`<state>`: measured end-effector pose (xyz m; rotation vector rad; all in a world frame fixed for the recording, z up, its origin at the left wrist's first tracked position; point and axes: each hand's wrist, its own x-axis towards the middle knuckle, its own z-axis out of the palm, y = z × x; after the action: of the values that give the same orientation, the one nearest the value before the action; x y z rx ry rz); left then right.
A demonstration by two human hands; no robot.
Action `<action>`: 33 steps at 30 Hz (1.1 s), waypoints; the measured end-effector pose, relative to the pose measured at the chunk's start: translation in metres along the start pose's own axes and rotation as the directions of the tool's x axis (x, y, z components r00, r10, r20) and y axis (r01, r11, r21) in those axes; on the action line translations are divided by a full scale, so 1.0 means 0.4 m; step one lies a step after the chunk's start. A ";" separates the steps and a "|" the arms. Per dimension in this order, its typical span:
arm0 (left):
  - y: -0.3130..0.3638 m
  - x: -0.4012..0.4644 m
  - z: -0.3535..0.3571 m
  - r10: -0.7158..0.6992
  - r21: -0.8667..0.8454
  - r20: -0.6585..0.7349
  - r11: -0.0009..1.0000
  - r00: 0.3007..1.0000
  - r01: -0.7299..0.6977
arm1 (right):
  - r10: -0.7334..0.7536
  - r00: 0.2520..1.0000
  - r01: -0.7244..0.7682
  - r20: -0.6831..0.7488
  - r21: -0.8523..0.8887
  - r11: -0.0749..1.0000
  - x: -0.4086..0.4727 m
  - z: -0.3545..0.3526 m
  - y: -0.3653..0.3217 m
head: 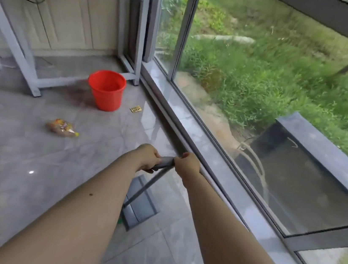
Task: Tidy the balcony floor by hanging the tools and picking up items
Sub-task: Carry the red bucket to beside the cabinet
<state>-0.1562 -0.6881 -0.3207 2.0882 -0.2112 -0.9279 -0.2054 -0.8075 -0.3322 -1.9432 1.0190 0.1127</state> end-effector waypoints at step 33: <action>-0.014 0.449 -0.790 -0.058 -0.179 -0.164 0.983 0.985 0.028 | 0.050 0.854 -0.368 0.517 0.535 0.760 0.445 0.447 -0.735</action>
<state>0.1861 -0.5680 -0.2988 2.0004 0.0052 -0.7610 0.1689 -0.7089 -0.3163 -1.1000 0.8019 0.3284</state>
